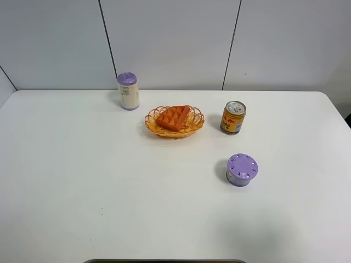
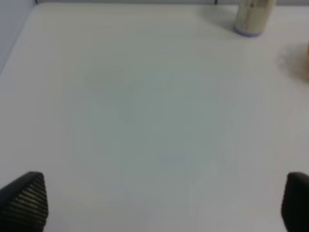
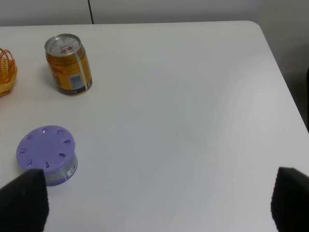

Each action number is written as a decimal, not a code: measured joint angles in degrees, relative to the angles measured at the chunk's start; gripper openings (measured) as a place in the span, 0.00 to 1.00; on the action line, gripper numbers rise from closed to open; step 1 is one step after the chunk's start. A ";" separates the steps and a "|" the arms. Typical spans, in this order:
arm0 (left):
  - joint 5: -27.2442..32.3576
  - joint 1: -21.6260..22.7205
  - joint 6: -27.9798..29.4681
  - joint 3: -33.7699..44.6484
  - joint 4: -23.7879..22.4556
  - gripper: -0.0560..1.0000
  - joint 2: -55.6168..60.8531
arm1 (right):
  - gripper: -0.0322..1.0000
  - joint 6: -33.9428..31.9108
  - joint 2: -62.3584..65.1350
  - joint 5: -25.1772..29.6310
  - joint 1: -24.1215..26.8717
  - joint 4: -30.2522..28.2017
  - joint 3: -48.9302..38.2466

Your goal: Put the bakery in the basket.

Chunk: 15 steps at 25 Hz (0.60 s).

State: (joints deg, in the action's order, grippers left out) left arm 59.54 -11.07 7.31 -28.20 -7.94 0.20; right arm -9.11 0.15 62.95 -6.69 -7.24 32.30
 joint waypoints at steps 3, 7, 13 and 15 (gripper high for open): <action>0.97 0.00 0.00 1.60 0.58 0.99 0.00 | 0.91 0.00 0.00 0.00 0.00 0.00 0.00; 2.64 0.00 0.66 2.45 0.58 0.99 0.00 | 0.91 0.00 0.00 0.00 0.00 0.00 0.00; 2.76 0.00 0.89 2.82 0.58 0.99 0.00 | 0.91 0.00 0.00 0.00 0.00 0.00 0.00; 2.76 0.00 0.94 2.82 0.58 0.99 0.00 | 0.91 0.00 0.00 0.00 0.00 0.00 0.00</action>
State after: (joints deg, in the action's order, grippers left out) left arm 62.30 -11.07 8.26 -25.39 -7.37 0.20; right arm -9.11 0.15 62.95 -6.69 -7.24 32.30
